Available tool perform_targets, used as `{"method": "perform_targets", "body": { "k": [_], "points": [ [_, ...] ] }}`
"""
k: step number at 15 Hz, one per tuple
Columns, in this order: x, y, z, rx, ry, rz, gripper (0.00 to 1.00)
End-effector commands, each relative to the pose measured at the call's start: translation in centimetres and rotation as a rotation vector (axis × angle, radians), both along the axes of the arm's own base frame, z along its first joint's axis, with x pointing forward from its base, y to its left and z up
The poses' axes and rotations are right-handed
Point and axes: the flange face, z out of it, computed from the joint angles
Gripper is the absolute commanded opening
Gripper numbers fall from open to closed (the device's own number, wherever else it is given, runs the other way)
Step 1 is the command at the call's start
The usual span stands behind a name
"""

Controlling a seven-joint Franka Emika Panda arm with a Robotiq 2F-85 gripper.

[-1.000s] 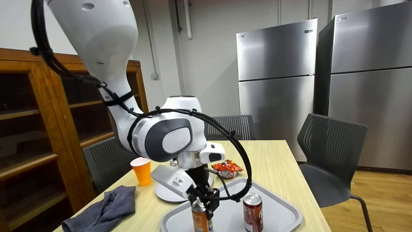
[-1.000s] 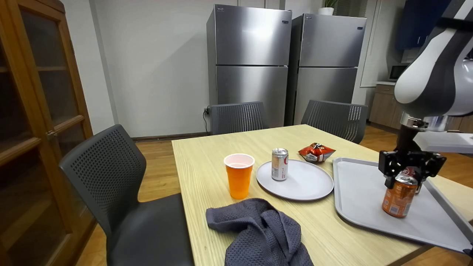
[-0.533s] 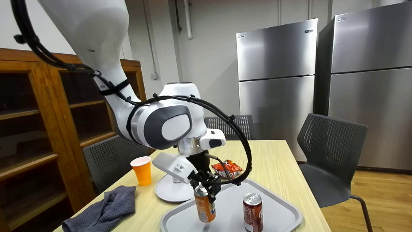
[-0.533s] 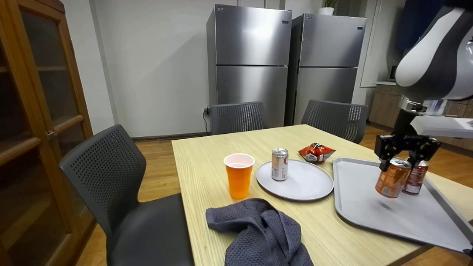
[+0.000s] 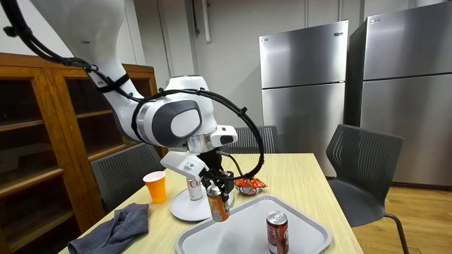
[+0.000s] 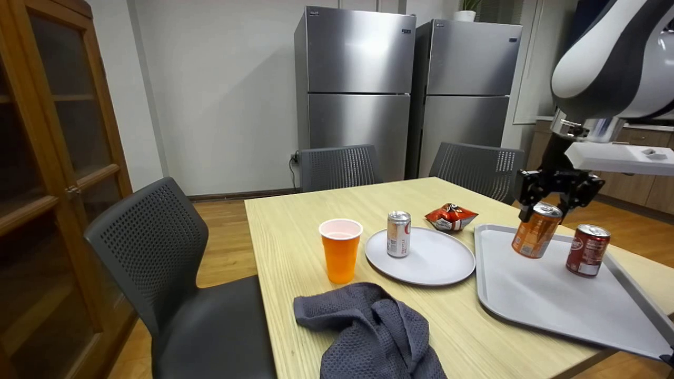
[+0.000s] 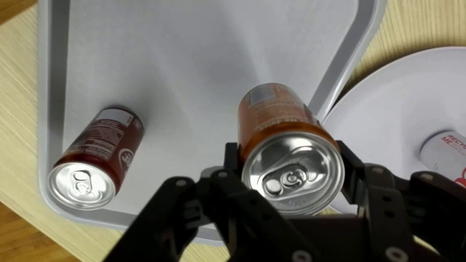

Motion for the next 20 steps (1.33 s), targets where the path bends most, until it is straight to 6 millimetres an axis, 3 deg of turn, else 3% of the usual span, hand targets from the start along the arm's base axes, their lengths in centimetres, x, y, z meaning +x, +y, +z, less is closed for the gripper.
{"method": "perform_targets", "body": {
  "k": [1, 10, 16, 20],
  "points": [
    [1.6, 2.4, 2.1, 0.009, -0.021, 0.014, 0.38],
    [5.9, 8.3, 2.8, 0.027, -0.046, 0.092, 0.38],
    [7.3, 12.2, 1.0, 0.065, -0.023, 0.195, 0.38],
    [8.2, 13.3, -0.4, 0.048, -0.002, 0.266, 0.38]
  ]
}}
